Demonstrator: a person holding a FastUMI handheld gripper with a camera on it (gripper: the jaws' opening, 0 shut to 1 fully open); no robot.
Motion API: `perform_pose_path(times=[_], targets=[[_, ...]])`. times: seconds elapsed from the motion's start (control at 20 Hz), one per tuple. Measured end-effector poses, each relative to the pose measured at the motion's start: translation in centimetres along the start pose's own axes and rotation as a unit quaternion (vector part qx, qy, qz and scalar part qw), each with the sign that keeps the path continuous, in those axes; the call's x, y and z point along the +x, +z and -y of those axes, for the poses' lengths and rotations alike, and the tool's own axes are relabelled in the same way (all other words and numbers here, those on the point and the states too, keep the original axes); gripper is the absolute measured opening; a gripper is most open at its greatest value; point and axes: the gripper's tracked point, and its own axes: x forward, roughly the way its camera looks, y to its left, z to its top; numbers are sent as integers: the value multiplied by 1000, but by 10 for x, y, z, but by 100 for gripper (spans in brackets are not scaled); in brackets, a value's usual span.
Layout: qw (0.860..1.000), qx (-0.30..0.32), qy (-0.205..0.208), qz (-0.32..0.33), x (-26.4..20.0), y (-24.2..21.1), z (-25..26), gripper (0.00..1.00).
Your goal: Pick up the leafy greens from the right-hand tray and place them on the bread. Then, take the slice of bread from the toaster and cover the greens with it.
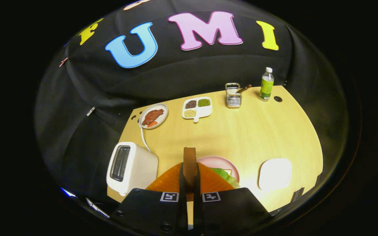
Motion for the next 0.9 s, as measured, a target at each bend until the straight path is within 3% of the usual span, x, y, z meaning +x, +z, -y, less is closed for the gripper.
perform_pose_path(times=[0.2,0.45,0.6,0.9], targets=[[1000,28,10,-6,30,-29,13,11],[992,122,32,-15,71,-60,20,11],[987,156,15,-31,88,-82,46,11],[994,101,-8,-39,105,-98,80,13]])
